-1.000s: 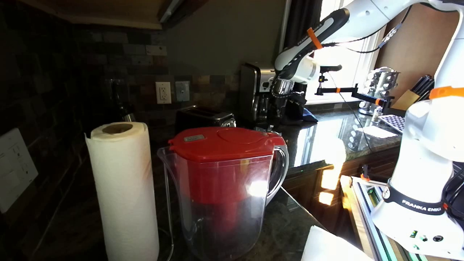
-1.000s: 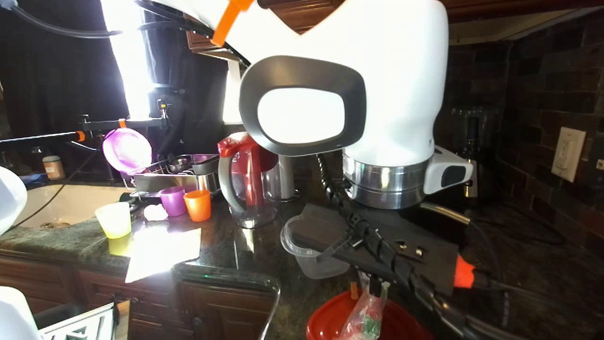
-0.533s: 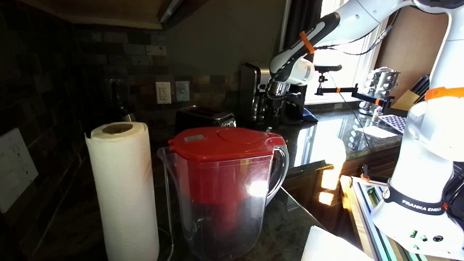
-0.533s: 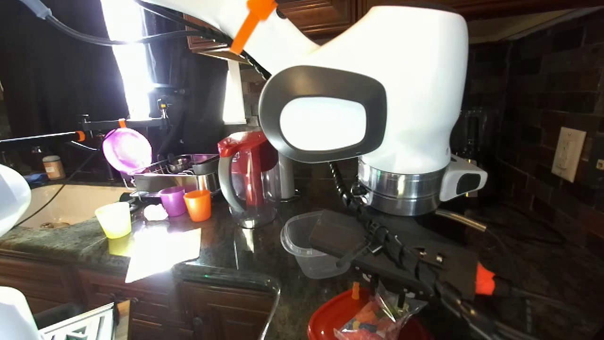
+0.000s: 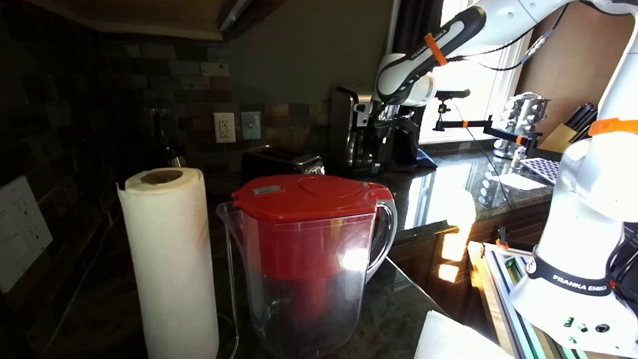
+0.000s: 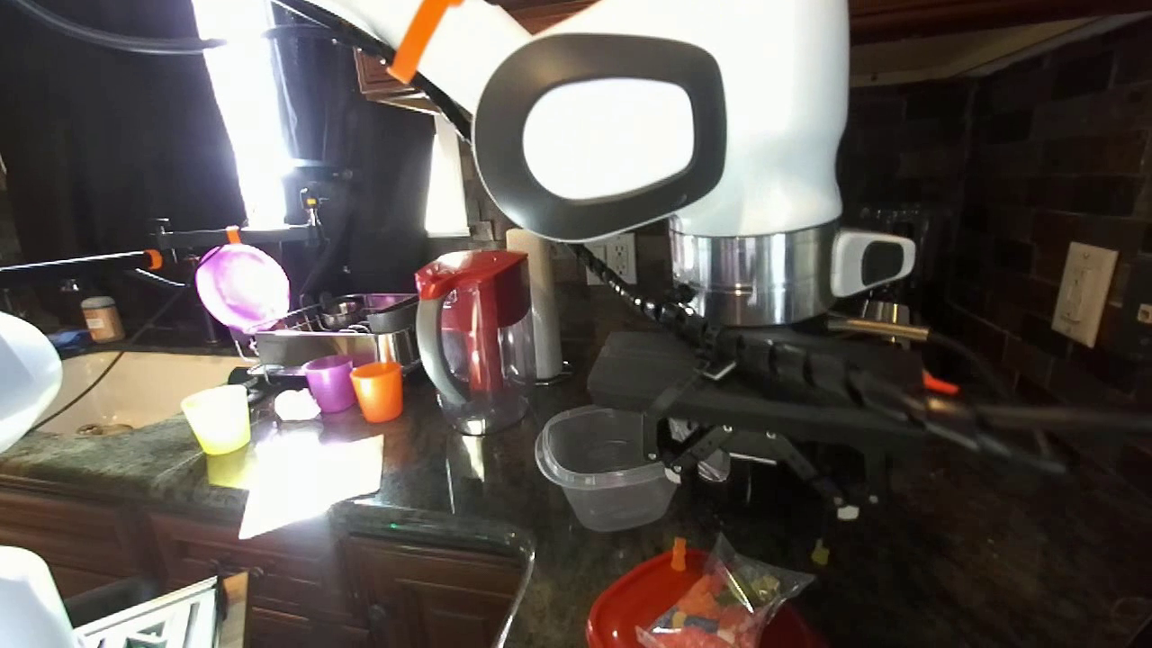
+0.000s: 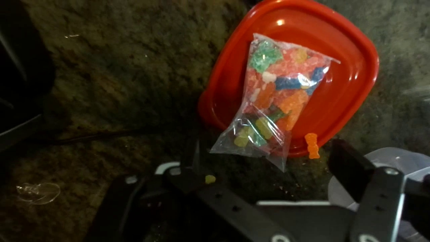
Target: Pour a sweet from the bag into the container
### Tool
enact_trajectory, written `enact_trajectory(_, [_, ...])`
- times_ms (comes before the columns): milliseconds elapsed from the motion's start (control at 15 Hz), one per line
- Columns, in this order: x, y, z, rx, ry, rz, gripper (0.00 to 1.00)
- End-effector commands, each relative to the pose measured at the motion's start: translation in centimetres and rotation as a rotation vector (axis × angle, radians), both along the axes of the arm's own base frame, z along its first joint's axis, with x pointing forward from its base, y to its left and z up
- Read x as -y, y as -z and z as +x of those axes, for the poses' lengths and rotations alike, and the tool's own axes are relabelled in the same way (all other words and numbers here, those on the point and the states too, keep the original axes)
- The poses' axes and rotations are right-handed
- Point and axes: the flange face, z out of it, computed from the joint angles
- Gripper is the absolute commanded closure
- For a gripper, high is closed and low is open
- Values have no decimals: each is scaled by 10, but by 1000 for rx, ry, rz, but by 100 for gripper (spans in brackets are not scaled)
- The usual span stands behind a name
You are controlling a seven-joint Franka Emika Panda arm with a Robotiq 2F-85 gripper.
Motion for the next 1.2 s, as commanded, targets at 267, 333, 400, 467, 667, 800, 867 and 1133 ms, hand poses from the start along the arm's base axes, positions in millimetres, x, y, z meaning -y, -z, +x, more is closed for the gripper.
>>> enact_trajectory(267, [-28,-68,-36,6,60,-185,0])
enact_trajectory(333, [-32,-75,-41,11,75,-204,0])
enact_trajectory(400, [-35,-82,-43,9,87,-217,0])
enact_trajectory(467, [-39,-88,-47,6,96,-230,0])
enact_trajectory(667, [-51,-98,-54,-5,117,-257,0])
enact_trajectory(800, [-58,-102,-57,-12,121,-269,0])
enact_trajectory(867, [-60,-103,-58,-14,122,-274,0])
enact_trajectory(1133, [-58,-107,-50,0,108,-263,0])
